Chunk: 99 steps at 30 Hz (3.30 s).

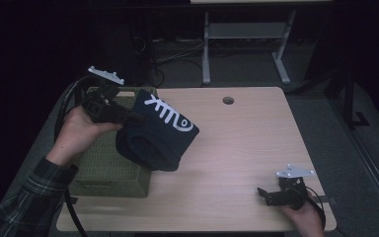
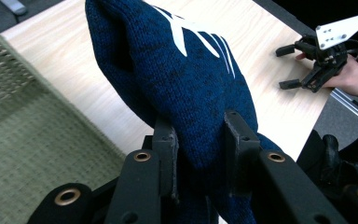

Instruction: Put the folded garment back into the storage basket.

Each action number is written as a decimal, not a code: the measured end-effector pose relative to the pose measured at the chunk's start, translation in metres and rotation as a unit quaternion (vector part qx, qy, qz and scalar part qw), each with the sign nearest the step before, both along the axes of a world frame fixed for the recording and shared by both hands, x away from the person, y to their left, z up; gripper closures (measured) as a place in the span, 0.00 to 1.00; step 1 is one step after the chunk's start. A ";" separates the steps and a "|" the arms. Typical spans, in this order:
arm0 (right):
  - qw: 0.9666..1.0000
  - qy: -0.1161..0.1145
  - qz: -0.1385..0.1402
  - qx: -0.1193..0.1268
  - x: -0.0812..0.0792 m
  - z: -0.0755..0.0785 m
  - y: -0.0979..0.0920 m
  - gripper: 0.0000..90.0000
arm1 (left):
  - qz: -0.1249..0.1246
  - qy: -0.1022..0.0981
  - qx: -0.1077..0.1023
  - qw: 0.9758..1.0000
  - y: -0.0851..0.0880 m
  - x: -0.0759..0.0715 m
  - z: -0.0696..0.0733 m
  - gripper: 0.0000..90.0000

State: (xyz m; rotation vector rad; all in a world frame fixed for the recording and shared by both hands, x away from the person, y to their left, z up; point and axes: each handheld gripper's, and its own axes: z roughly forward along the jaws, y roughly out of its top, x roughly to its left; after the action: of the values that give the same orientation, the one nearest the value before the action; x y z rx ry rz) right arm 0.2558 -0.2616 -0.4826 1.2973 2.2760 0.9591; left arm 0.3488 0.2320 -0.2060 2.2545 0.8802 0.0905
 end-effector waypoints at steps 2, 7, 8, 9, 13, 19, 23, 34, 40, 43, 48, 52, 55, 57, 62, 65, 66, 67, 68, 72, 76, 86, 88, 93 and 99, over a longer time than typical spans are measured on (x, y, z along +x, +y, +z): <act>1.000 0.000 0.000 0.000 0.000 0.000 0.000 0.03 | 0.006 -0.002 -0.002 1.000 0.006 -0.001 0.004 0.78; 1.000 0.000 0.000 0.000 0.000 0.000 0.000 0.03 | 0.020 -0.005 -0.002 1.000 0.023 -0.004 0.014 0.78; 1.000 0.000 0.000 0.000 0.000 0.000 0.000 0.03 | 0.023 -0.006 -0.003 1.000 0.025 -0.004 0.015 0.78; 1.000 0.000 0.000 0.000 0.000 0.000 0.000 0.03 | 0.028 -0.006 -0.005 1.000 0.029 -0.005 0.017 0.78; 1.000 0.000 -0.001 0.000 0.000 0.000 0.000 0.03 | 0.035 -0.008 -0.007 0.999 0.042 -0.008 0.022 0.78; 1.000 0.000 -0.003 0.000 0.000 0.000 0.000 0.03 | 0.055 -0.010 -0.008 0.998 0.061 -0.012 0.026 0.78; 1.000 0.000 -0.005 0.001 0.000 0.000 0.000 0.03 | 0.070 -0.011 -0.007 0.997 0.074 -0.014 0.027 0.78; 1.000 0.000 -0.007 0.000 0.000 0.000 0.000 0.03 | 0.107 -0.009 -0.003 0.994 0.104 -0.016 0.022 0.78; 1.000 0.001 -0.007 0.001 0.000 0.000 0.000 0.03 | 0.125 -0.006 -0.002 0.992 0.112 -0.014 0.011 0.78; 1.000 0.001 -0.008 0.001 0.000 0.000 0.000 0.03 | 0.132 0.001 -0.008 0.991 0.117 -0.013 0.003 0.78; 1.000 0.000 -0.007 0.000 0.000 0.000 -0.001 0.03 | 0.140 0.013 -0.021 0.990 0.121 -0.010 -0.010 0.78; 1.000 0.001 -0.007 0.000 0.000 0.000 0.000 0.03 | 0.150 0.018 -0.031 0.988 0.125 -0.009 -0.020 0.78; 1.000 0.001 -0.007 0.000 0.000 0.000 -0.001 0.03 | 0.152 0.023 -0.035 0.987 0.128 -0.008 -0.025 0.78; 1.000 0.001 -0.007 0.000 0.000 0.000 -0.001 0.03 | 0.155 0.028 -0.038 0.987 0.130 -0.007 -0.030 0.78; 1.000 0.001 -0.007 0.000 0.000 0.000 -0.001 0.03 | 0.163 0.034 -0.038 0.985 0.135 -0.005 -0.040 0.78; 1.000 0.001 -0.008 0.000 0.000 0.000 -0.001 0.03 | 0.168 0.036 -0.041 0.984 0.139 -0.005 -0.043 0.78; 1.000 0.001 -0.008 0.000 0.000 0.000 -0.001 0.03 | 0.168 0.036 -0.040 0.984 0.140 -0.006 -0.044 0.78; 1.000 0.001 -0.008 0.000 0.000 0.000 -0.001 0.03 | 0.171 0.037 -0.040 0.984 0.141 -0.006 -0.044 0.78; 1.000 0.001 -0.008 0.000 0.000 0.000 -0.001 0.03 | 0.173 0.036 -0.038 0.983 0.143 -0.006 -0.045 0.78; 1.000 0.001 -0.008 0.000 0.000 0.000 -0.001 0.03 | 0.178 0.041 -0.038 0.983 0.146 -0.006 -0.049 0.78; 1.000 0.001 -0.008 0.000 0.000 0.000 -0.001 0.03 | 0.177 0.046 -0.045 0.982 0.146 -0.005 -0.056 0.78; 1.000 0.000 -0.008 0.000 0.000 0.000 -0.001 0.03 | 0.170 0.067 -0.060 0.981 0.143 0.002 -0.077 0.78; 1.000 0.000 -0.008 -0.001 0.000 0.000 -0.001 0.03 | 0.169 0.072 -0.059 0.981 0.142 0.004 -0.082 0.78; 1.000 0.001 -0.009 0.000 0.000 0.000 0.000 0.03 | 0.170 0.082 -0.060 0.980 0.143 0.011 -0.095 0.78; 1.000 0.001 -0.008 0.000 0.000 0.000 -0.001 0.03 | 0.175 0.085 -0.042 0.980 0.151 0.016 -0.104 0.77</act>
State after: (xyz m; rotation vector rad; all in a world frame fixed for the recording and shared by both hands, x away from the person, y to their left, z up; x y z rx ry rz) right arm 0.2562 -0.2622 -0.4828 1.3148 2.2630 0.9521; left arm 0.3649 0.3834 -0.3100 2.0305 1.3408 0.0202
